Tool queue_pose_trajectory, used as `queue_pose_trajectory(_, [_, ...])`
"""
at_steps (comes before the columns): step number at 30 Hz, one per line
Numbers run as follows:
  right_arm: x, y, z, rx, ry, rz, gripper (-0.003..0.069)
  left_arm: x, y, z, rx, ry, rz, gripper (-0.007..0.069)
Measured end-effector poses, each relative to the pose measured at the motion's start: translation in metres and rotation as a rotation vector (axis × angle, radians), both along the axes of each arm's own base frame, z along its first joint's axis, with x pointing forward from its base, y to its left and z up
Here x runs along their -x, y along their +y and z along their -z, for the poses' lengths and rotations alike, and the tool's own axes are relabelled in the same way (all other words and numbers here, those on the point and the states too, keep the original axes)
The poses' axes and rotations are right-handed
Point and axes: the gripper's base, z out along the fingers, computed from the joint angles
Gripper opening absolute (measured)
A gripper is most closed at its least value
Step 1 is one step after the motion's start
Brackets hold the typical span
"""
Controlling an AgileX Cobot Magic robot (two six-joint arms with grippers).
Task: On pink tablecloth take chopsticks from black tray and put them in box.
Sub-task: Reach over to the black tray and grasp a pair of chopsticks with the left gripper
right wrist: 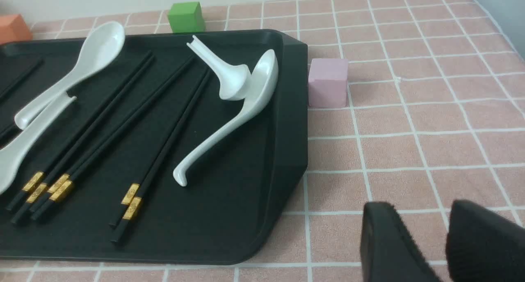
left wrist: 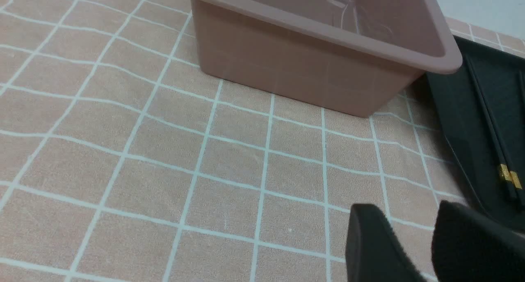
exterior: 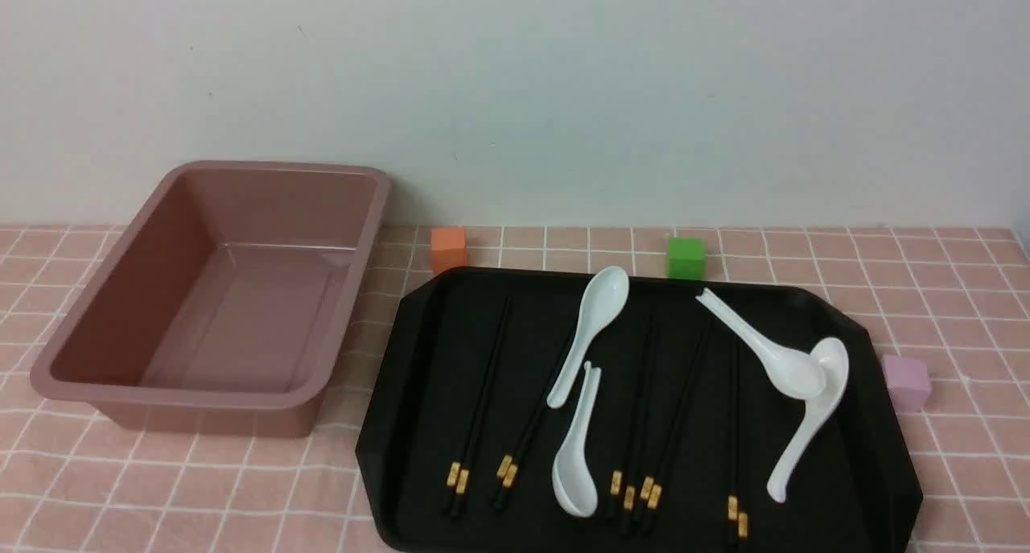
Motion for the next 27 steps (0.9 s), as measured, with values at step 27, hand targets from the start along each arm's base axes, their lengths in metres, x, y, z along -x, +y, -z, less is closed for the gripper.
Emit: queue_pose_trajectory(27, [0.000,0.000,0.000,-0.001,0.000,0.000,0.0240,-0.003,-0.004,-0.012,0.393,-0.101,-0.053,0.0239])
